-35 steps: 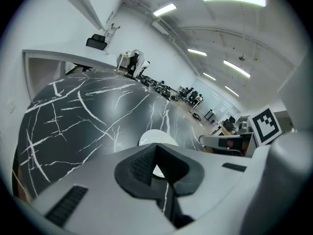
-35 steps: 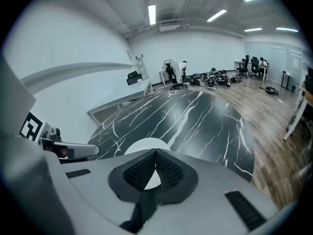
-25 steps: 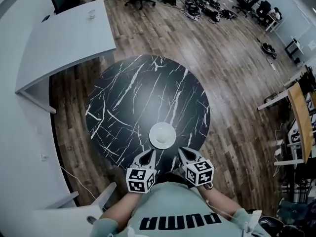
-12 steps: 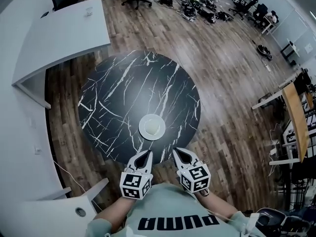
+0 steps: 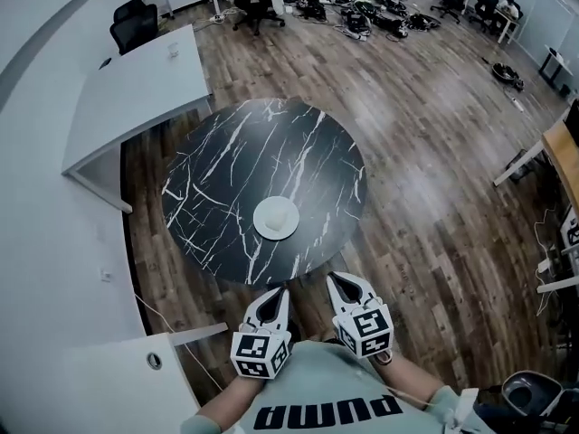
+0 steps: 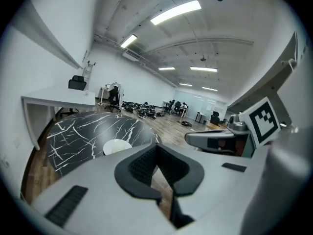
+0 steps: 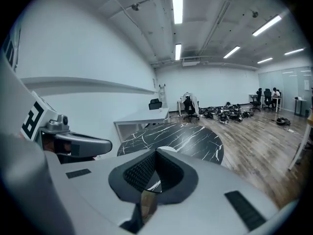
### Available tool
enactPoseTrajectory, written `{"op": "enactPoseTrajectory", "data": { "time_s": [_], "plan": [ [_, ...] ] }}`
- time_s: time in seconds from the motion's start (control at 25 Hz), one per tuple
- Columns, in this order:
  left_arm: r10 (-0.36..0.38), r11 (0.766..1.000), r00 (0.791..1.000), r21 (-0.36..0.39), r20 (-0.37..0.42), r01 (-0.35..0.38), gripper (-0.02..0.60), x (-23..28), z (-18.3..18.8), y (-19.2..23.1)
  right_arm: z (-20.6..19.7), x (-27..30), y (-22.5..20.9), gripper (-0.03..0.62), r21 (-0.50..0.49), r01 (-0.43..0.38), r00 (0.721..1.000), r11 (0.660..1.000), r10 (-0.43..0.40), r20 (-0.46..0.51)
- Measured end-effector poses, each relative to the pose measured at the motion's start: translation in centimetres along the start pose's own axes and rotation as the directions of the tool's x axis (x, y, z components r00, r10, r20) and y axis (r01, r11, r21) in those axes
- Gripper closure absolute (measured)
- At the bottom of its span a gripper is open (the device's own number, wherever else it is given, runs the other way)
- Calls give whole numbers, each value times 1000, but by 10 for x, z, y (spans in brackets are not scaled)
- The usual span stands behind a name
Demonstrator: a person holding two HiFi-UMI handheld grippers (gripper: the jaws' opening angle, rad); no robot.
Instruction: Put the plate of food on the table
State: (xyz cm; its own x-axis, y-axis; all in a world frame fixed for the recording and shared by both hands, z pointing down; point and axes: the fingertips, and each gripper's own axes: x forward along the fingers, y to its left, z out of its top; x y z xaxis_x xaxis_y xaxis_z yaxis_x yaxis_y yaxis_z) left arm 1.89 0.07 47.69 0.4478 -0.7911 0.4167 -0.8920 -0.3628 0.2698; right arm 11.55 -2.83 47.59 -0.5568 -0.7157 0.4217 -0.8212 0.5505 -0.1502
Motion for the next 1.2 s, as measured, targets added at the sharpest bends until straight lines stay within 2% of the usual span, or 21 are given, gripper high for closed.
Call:
{"op": "enactPoseTrajectory", "data": {
  "time_s": [0.16,0.28,0.56,0.72,0.96,1.2],
  "plan": [
    [103,993,994,48,18,-104,575,-33,-9,-14,0,-27,1,585,-28,-39,998,999,40,40],
    [128,988,991,77,40,-131,575,-50,-3,-24,6,-45,6,585,-26,-48,997,998,50,67],
    [46,984,994,166,100,-63,575,-74,19,-53,15,-84,28,585,-30,8,994,1000,-5,114],
    [4,979,993,203,121,-29,575,-101,18,-50,8,-98,58,585,-20,54,992,998,-51,114],
    [-21,985,991,174,135,-2,575,-147,1,-26,-6,-118,109,585,-14,118,988,993,-116,101],
    [-68,976,982,215,175,29,575,-179,0,-19,-9,-130,144,585,-25,157,981,987,-153,122]
  ]
}}
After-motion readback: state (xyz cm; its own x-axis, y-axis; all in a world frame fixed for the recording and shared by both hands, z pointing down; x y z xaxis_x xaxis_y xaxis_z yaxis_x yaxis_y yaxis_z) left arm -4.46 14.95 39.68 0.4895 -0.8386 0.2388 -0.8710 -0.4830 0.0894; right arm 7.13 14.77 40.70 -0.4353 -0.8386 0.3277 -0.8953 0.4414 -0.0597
